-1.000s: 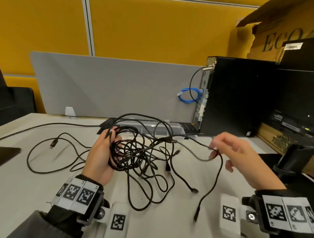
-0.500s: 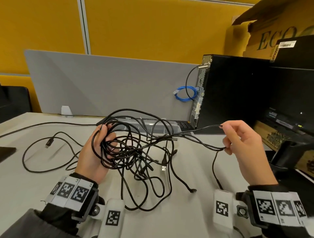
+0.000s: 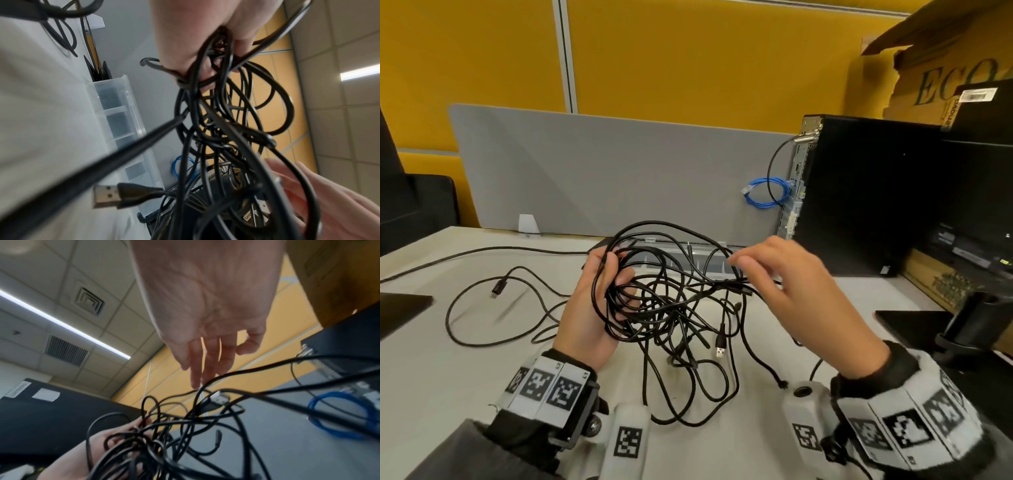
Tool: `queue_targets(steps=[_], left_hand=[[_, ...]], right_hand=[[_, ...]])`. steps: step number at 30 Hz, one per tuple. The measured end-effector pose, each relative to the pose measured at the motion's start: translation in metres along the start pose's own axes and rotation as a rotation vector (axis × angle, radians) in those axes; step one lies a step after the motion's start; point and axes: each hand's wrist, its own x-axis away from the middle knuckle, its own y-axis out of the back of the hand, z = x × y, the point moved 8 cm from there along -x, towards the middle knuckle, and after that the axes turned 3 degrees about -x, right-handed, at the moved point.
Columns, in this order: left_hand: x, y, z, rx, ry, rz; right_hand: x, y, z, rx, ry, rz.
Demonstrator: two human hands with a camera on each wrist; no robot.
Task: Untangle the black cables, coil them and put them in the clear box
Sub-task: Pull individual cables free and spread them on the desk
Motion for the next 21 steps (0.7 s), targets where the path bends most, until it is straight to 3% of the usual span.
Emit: queue_targets(steps=[4, 8, 12, 15, 18, 21], left_hand=[[0.004, -0.011, -0.001, -0.050, 0.015, 0.061], [0.006, -0.016, -0.001, -0.082, 0.037, 0.087], [0.007, -0.014, 0.001, -0.291, 0.044, 0.091], [0.009, -0.016, 0.008, -0.491, 0.095, 0.168], [0.012, -0.017, 0.012, -0.466, 0.156, 0.197], [0.011, -0.014, 0.014, -0.398, 0.216, 0.183]], right_hand=[[-0.019, -0.033, 0.001, 0.100, -0.023, 0.204], [-0.026, -0.050, -0.013, -0.017, -0.114, 0.287], [-0.028, -0.035, -0.008, -0.112, -0.081, 0.168], [-0.036, -0.008, -0.010, -0.405, -0.148, -0.020], [-0.043, 0.018, -0.018, -0.611, -0.180, -0.118], [-0.043, 0.032, -0.025, -0.611, -0.204, -0.053]])
